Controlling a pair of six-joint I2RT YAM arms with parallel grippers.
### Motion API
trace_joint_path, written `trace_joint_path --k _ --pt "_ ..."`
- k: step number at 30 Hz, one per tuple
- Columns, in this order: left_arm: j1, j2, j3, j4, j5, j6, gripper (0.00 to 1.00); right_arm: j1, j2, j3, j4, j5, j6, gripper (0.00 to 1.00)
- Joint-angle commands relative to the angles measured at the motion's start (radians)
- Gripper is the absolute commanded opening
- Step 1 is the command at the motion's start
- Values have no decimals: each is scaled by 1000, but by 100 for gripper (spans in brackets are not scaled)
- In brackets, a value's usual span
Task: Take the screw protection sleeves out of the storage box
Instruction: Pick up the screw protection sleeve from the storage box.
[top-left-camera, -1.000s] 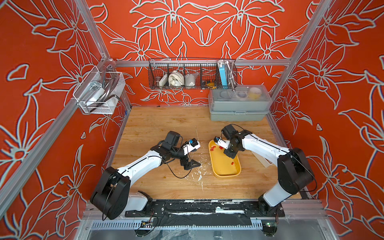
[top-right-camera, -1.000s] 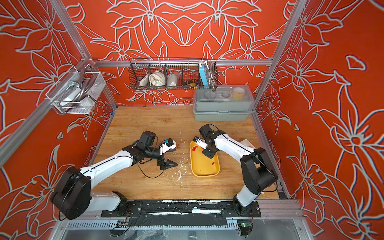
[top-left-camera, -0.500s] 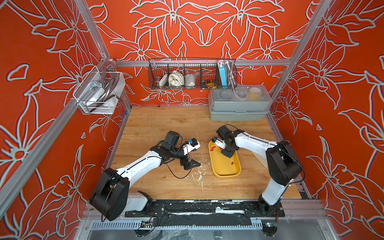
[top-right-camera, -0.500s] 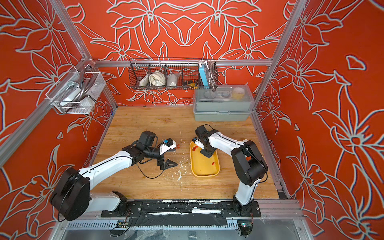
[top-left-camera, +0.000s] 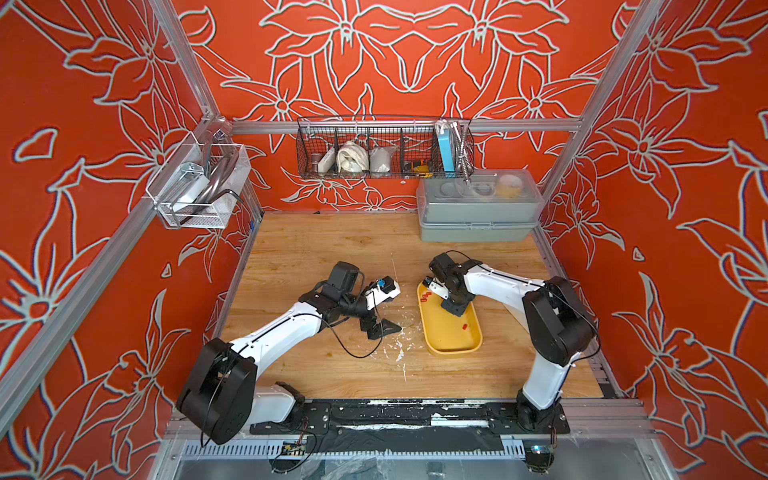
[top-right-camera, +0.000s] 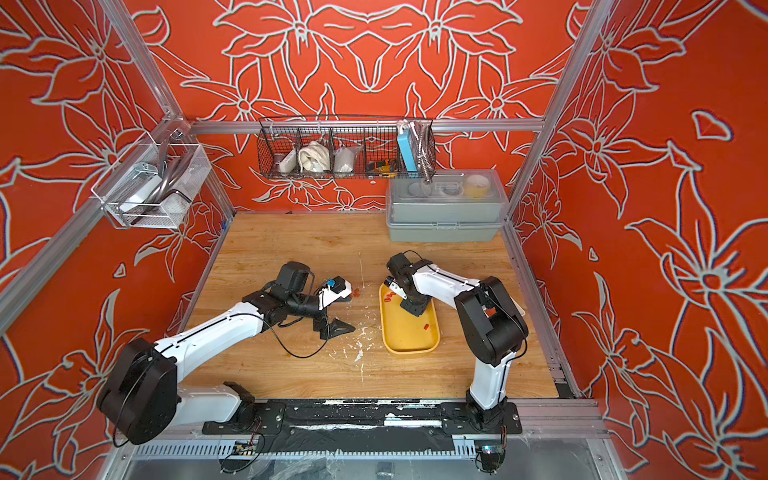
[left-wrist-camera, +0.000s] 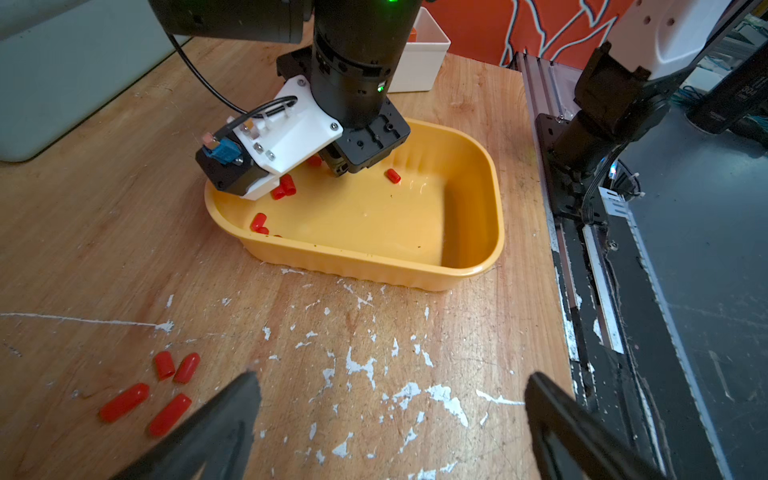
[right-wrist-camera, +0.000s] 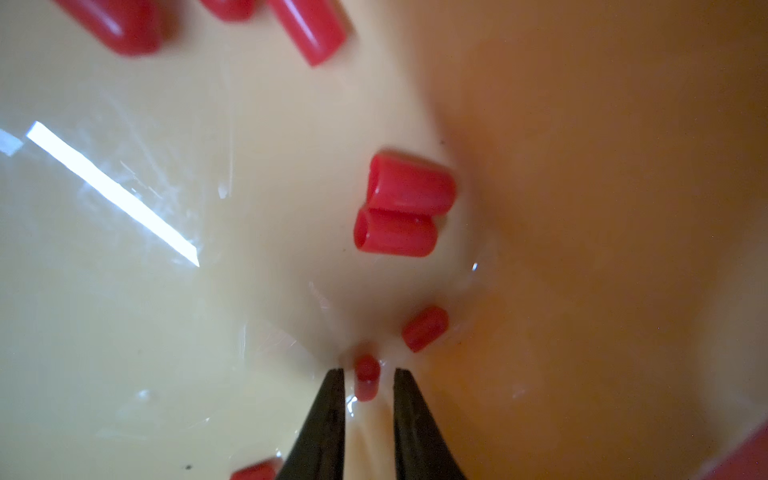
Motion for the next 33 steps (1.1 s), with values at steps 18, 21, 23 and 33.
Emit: trace_joint_path --k 18,21,23,33 --pt "-5 -34 4 -27 -7 26 98 6 46 0 -25 -33 17 0" --pt "-5 -38 8 -33 -23 28 98 5 26 16 -47 -58 11 0" --pt "-5 -38 13 -40 -38 26 98 4 14 33 -72 -70 4 0" --pt "35 -55 37 -48 -75 -18 98 -2 -115 123 -219 -246 -45 0"
